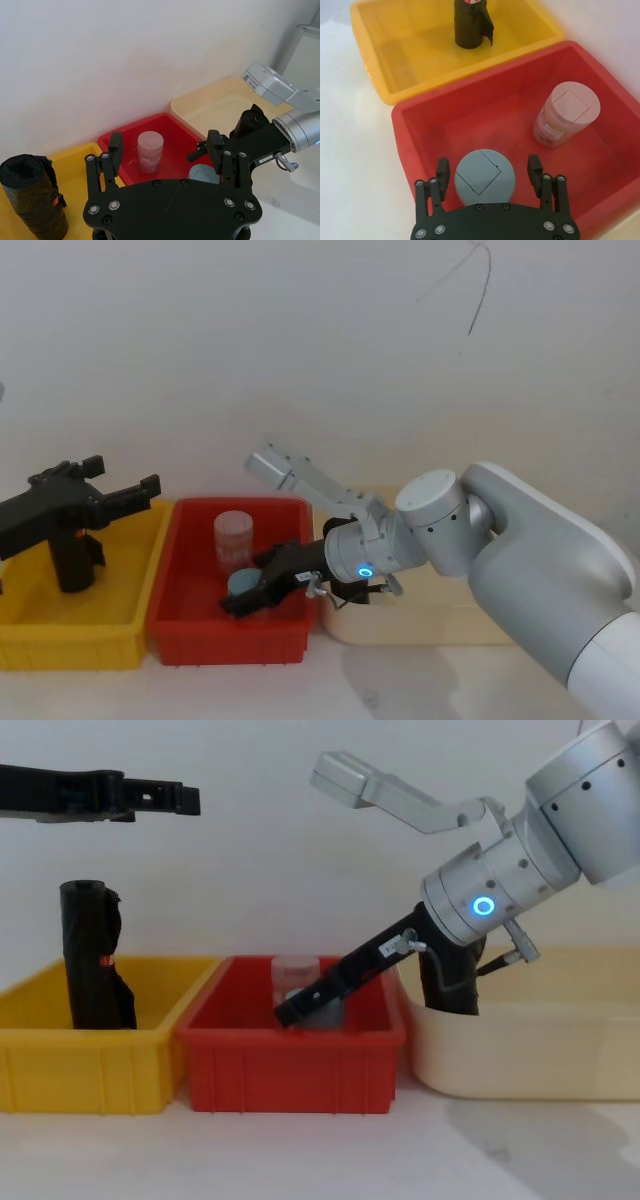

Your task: Pick up the garbage bag with the one hand and transfer it to the other hand.

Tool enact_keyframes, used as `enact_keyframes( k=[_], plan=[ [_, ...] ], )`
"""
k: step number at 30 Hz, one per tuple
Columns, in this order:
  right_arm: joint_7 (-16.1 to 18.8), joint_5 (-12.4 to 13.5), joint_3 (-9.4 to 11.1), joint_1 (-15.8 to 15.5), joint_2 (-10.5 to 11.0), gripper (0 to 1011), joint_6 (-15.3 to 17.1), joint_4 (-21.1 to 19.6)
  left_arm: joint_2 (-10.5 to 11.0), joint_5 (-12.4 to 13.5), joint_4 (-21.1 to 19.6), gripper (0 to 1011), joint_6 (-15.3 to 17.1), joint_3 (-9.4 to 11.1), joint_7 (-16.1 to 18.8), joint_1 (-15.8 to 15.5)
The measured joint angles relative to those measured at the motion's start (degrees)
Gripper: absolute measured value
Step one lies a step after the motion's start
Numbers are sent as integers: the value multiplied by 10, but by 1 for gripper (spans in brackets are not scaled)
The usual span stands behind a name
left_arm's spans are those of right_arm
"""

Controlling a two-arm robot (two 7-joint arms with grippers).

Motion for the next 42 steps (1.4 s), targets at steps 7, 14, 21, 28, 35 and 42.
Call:
enact_keyframes(
  k=[7,14,21,28,35,42],
  plan=[
    [4,-6,0,2,0,815,-8,7,0,0,0,1001,0,0,0,0],
    [8,-8,2,2,1,663,-10,10,0,0,0,1001,0,0,0,0],
    [11,-8,9,0,4,664,-9,6,0,0,0,1001,0,0,0,0],
    [10,-3,24,-2,8,664,-9,-8,0,0,0,1001,0,0,0,0],
    [-2,3,47,4,12,663,-18,-24,0,0,0,1001,0,0,0,0],
    [-26,7,78,18,24,664,-32,-39,0,0,0,1001,0,0,0,0]
  ],
)
